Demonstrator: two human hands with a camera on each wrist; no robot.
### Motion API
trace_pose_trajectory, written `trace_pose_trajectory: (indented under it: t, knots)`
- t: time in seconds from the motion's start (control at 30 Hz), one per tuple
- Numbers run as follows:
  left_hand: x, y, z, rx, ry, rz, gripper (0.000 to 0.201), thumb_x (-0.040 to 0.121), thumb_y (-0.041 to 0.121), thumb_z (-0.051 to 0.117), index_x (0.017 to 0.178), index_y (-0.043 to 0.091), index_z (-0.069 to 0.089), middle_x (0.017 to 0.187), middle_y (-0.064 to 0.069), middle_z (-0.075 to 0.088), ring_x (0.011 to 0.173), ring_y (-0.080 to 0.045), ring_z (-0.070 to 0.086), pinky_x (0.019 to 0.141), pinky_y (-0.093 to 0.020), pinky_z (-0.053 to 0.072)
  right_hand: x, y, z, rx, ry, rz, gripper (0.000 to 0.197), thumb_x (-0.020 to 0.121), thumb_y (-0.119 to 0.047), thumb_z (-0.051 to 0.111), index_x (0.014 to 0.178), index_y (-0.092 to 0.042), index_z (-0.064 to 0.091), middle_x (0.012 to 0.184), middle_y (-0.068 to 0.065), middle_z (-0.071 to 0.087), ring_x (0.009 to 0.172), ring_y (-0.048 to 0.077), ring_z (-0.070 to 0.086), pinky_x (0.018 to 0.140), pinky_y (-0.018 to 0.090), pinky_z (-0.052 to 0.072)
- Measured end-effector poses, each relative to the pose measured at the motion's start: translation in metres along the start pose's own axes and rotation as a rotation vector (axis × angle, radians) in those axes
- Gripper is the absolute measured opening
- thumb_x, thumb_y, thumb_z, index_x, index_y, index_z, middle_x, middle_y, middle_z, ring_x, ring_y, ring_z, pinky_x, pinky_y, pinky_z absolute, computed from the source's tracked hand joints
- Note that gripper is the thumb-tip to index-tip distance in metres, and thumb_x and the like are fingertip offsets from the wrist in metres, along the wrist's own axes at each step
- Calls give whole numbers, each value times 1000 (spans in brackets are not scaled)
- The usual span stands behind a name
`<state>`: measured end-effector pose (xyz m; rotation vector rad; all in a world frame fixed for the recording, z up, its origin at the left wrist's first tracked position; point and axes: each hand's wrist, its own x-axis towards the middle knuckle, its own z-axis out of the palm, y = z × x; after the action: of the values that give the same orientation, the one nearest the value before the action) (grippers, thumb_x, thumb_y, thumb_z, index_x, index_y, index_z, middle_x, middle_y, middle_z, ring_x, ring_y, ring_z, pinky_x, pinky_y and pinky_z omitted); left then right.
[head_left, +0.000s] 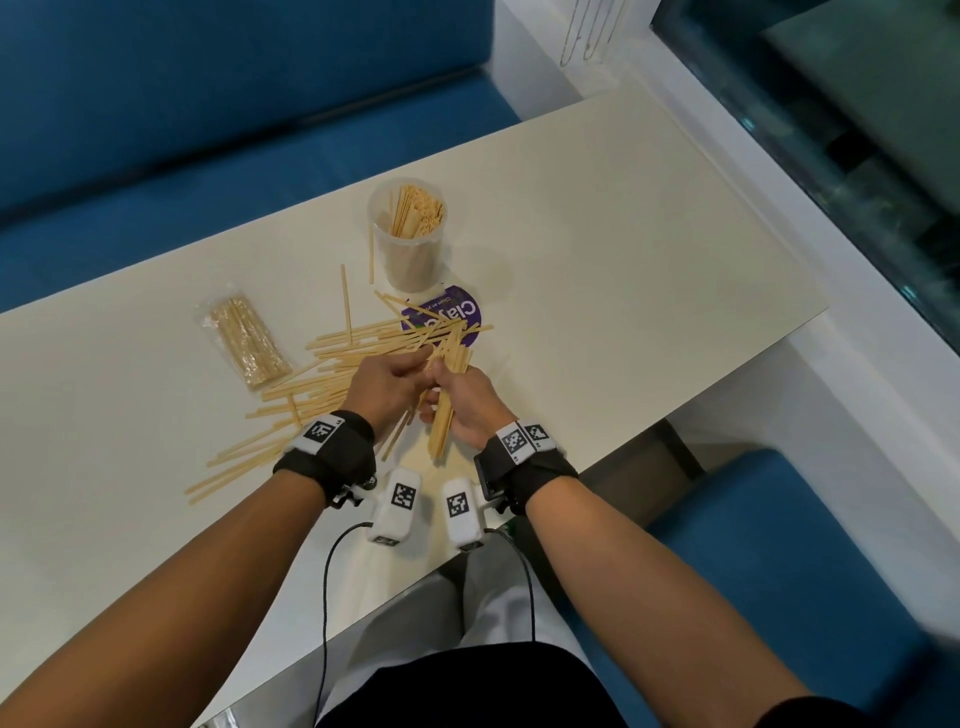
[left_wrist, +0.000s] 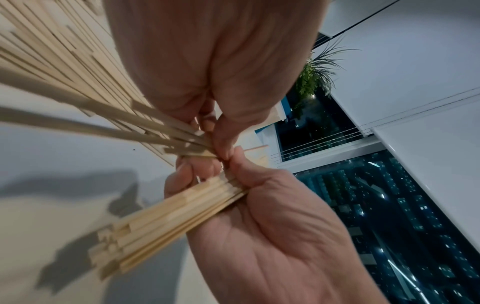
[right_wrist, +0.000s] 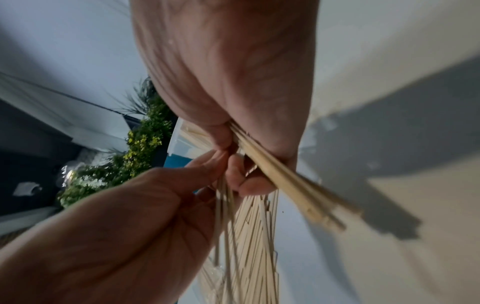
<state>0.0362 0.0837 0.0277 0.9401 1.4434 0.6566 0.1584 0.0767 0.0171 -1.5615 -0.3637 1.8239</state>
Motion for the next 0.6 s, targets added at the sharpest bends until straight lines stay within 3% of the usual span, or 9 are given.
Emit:
trace_pose_trajectory:
  t: [0.07,0.2,0.3,0.4,0.5,0.53,0.6]
  knots:
    - [2,1,-3,67,15,15,48,88,14,77,134,16,65,98,-4,78,92,-15,72,95,-34,54,2,2,-2,-15,49,-16,22,110,-23,49,107,-10,66,69,4,60,52,12,50,54,29,44]
    - [4,3,-3,-52,-27,-69,69,78,1,83,141,9,57,94,-11,77,104,-16,73,99,-40,55,2,4,-5,-34,77,-82,33,112,-24,46,92,-14,70,67,2,66,51,12,53,56,28,41]
    - [0,5,-1,-110,-145,-104,62,77,-9,79,135,1,58,92,-15,75,94,-28,75,92,-39,59,8,4,-11,-110,104,-87,33,110,-30,48,90,-13,68,91,14,73,80,28,65,72,38,52]
    - [-2,5,-1,-64,-199,-119,50,83,-3,77,130,5,61,102,-16,76,96,-27,74,92,-38,59,11,2,-17,-266,131,-127,34,108,-33,48,88,-15,69,99,6,73,101,29,69,94,45,56]
    - [4,-1,-3,175,-50,-80,37,93,16,72,127,11,61,106,-9,71,94,-25,70,90,-43,59,13,1,-23,-324,128,-140,39,109,-34,47,84,-16,71,91,4,73,92,25,68,95,47,54]
    - [8,-3,-5,334,33,-2,37,92,18,72,127,15,61,112,-8,66,98,-25,67,88,-42,58,13,0,-24,-304,114,-137,39,110,-32,46,83,-16,70,87,3,73,87,24,67,91,46,53]
    - [18,-6,-5,648,91,194,53,88,18,74,137,26,56,129,-9,51,116,-26,55,98,-43,51,11,-4,-28,-263,70,-123,36,110,-29,46,83,-16,67,81,2,71,79,23,64,84,43,51]
